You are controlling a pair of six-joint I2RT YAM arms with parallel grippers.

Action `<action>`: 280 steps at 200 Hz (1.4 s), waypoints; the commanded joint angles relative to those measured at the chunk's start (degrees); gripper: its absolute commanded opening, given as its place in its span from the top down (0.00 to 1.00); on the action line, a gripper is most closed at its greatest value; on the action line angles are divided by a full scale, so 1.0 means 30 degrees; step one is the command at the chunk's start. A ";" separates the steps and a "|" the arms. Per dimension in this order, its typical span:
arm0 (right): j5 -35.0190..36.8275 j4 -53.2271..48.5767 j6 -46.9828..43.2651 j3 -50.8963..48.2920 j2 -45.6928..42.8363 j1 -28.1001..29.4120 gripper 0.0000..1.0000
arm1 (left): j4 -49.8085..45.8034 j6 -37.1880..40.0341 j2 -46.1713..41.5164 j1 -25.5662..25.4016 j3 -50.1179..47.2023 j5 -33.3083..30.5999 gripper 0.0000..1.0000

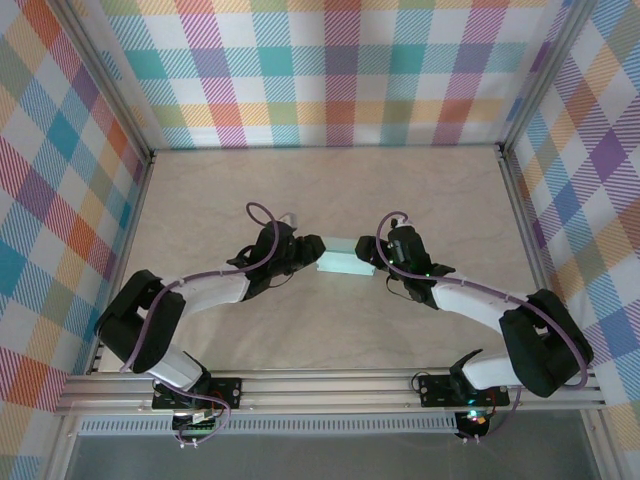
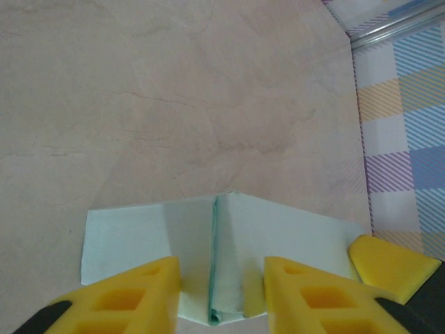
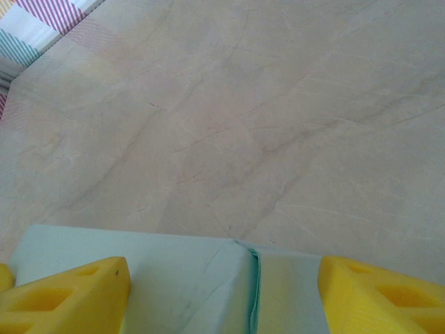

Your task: Fold the paper box

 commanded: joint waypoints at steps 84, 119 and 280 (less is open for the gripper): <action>-0.0478 -0.1576 -0.0469 0.0119 0.0588 0.0047 0.38 | 0.1540 -0.1139 0.3056 0.0489 -0.1955 0.0873 0.84; -0.1284 -0.3090 -0.0476 0.1593 0.0537 0.0003 0.30 | -0.1200 0.0130 0.2324 0.0489 -0.0920 0.0149 0.75; -0.4625 -0.5506 0.2003 0.2078 -0.0153 -0.2169 0.78 | -0.5096 0.1116 0.2665 0.0489 0.1096 -0.0319 0.65</action>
